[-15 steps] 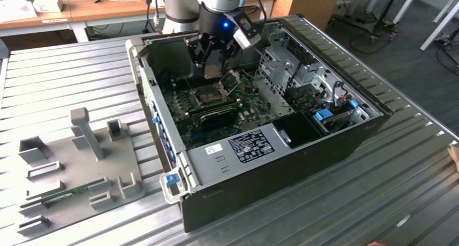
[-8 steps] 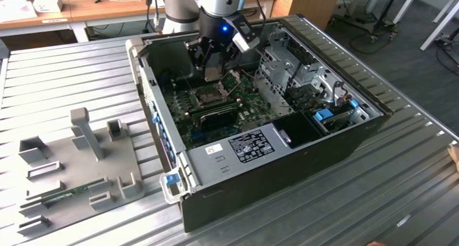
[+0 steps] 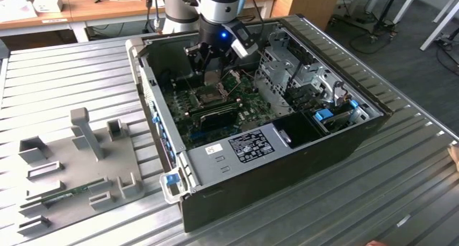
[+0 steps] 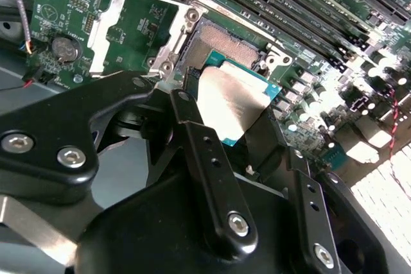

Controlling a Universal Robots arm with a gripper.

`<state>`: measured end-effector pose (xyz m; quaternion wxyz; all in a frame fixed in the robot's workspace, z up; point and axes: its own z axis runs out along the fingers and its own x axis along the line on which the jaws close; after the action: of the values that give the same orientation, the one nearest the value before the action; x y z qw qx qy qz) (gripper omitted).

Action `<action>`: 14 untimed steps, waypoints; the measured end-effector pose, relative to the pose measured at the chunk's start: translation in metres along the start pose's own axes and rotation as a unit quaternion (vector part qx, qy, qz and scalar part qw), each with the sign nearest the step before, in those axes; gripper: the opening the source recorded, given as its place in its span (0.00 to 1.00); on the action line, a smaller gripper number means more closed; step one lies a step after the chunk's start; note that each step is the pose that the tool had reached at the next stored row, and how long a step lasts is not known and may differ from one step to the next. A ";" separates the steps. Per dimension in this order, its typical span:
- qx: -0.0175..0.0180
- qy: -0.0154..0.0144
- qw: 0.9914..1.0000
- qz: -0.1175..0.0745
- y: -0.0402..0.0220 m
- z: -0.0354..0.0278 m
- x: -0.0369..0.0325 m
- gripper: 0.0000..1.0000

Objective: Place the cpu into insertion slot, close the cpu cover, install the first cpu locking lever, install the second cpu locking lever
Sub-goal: 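Place the cpu into insertion slot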

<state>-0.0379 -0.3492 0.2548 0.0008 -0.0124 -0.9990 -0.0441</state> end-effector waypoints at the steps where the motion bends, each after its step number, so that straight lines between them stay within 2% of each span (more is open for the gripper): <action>1: 0.000 0.000 1.000 0.000 -0.0002 0.0018 0.0000 0.54; 8: 0.000 0.000 1.000 0.000 -0.0013 0.0140 0.0000 0.54; 14: 0.000 0.000 1.000 0.000 -0.0013 0.0149 0.0000 0.54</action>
<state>-0.0380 -0.3492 0.2399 0.0009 -0.0124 -0.9990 -0.0440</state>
